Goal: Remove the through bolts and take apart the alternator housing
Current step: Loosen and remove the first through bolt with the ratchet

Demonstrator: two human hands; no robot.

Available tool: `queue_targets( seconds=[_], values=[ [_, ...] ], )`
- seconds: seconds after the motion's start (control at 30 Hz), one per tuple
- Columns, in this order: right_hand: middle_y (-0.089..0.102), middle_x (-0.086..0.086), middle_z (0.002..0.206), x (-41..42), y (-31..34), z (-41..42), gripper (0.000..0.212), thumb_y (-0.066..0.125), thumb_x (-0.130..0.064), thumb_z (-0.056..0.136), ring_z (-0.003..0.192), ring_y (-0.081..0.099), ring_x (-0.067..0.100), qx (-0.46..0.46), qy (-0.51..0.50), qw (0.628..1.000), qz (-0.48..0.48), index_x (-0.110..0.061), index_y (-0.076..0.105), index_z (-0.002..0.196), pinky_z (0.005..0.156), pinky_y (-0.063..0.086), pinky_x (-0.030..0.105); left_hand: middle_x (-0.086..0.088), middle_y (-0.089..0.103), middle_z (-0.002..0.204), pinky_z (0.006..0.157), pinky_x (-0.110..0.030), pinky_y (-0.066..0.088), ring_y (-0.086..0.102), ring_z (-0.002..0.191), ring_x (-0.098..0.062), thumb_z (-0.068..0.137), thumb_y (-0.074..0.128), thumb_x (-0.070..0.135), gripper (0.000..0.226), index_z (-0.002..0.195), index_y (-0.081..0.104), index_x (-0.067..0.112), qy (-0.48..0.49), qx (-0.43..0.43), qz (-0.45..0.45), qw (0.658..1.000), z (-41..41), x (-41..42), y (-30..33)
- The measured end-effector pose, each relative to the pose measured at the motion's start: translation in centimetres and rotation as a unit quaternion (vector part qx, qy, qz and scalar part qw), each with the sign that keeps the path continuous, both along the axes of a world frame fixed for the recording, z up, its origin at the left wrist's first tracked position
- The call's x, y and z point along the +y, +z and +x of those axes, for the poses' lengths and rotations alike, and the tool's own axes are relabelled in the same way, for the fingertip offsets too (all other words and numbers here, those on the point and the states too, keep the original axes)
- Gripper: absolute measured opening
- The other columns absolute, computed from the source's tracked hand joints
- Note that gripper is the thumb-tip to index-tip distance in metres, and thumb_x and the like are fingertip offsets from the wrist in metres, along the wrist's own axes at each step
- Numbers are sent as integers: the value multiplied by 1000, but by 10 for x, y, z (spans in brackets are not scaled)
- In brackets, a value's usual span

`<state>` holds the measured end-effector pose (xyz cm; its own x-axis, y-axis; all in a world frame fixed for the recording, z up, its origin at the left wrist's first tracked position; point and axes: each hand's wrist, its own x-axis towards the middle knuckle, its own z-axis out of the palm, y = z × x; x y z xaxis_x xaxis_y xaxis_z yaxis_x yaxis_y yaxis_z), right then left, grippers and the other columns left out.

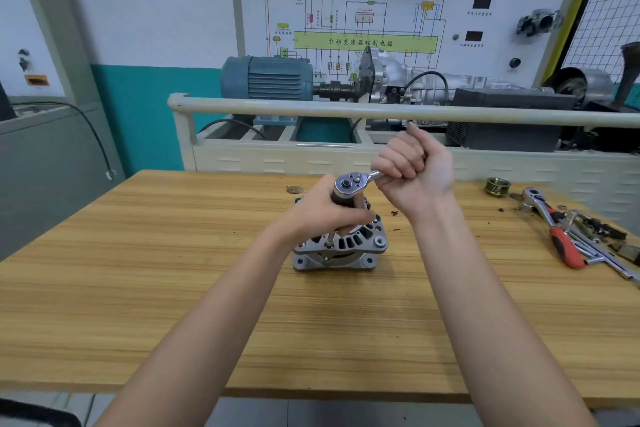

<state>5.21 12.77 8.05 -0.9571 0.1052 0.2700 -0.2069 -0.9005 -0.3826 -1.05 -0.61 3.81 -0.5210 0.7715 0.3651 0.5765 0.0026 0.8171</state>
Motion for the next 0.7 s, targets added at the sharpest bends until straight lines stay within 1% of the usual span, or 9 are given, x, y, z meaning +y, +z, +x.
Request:
queue_targets(
  seconds=[0.07, 0.13, 0.2, 0.3, 0.37, 0.4, 0.5, 0.6, 0.7],
  values=[
    [25, -5, 32, 3, 7, -8, 46, 40, -17, 88, 38, 9, 6, -17, 34, 999, 4, -16, 34, 42, 39, 17, 18, -3, 44, 43, 48, -26, 35, 38, 42, -18, 80, 66, 8, 37, 49, 46, 6, 1, -21, 10, 1000, 0, 2, 1],
    [25, -6, 32, 1, 9, -10, 47, 40, -16, 89, 33, 11, 7, -25, 28, 999, -9, -16, 34, 42, 39, 16, 18, 2, 38, 42, 44, -23, 29, 32, 39, -13, 84, 63, -1, 41, 51, 42, 9, 21, -53, 56, 997, 2, 7, -4],
    [23, -8, 33, -6, 3, -5, 52, 38, -18, 93, 28, 18, 7, -15, -22, 999, -38, -17, 35, 41, 36, 17, 18, 5, 34, 42, 44, -21, 25, 28, 39, -12, 82, 58, -8, 43, 50, 38, 11, 69, -61, 113, 989, 4, 11, -12],
    [22, -7, 35, -25, -15, 13, 55, 35, -19, 97, 30, 19, 8, 30, -148, 986, -73, -19, 35, 42, 35, 22, 21, 0, 34, 46, 47, -27, 25, 28, 46, -16, 77, 56, -12, 37, 53, 38, 10, 161, -69, 211, 962, 9, 20, -20],
    [22, -6, 36, -40, -25, 26, 55, 32, -19, 98, 33, 20, 10, 65, -209, 972, -83, -19, 35, 43, 39, 25, 22, 10, 35, 43, 43, -23, 25, 28, 44, -10, 75, 56, -13, 45, 51, 35, 17, 191, -87, 253, 944, 11, 24, -22],
    [22, -6, 36, -45, -29, 29, 56, 31, -18, 99, 34, 21, 10, 79, -224, 968, -84, -18, 35, 43, 40, 27, 22, 12, 34, 41, 42, -21, 25, 28, 43, -7, 75, 57, -14, 47, 51, 34, 20, 191, -91, 258, 943, 12, 25, -22],
    [22, -6, 35, -41, -27, 29, 55, 32, -19, 98, 33, 20, 9, 79, -214, 971, -70, -19, 35, 42, 39, 26, 22, 12, 36, 41, 40, -18, 25, 29, 41, -6, 76, 59, -10, 43, 50, 37, 17, 170, -76, 207, 960, 11, 19, -22],
    [23, -7, 34, -22, -15, 16, 49, 39, -19, 91, 33, 15, 7, 47, -115, 992, -36, -18, 35, 42, 36, 22, 21, 5, 44, 42, 43, -18, 32, 37, 39, -9, 78, 65, -1, 32, 52, 47, 3, 81, -28, 111, 990, 6, 3, -14],
    [18, -8, 35, -8, 0, 2, 44, 41, -19, 87, 38, 9, 6, 22, -1, 1000, 6, -17, 35, 43, 38, 17, 19, -8, 48, 45, 48, -25, 37, 43, 41, -17, 80, 67, 5, 35, 51, 50, 2, -11, -13, 20, 1000, 4, -3, -1]
  ],
)
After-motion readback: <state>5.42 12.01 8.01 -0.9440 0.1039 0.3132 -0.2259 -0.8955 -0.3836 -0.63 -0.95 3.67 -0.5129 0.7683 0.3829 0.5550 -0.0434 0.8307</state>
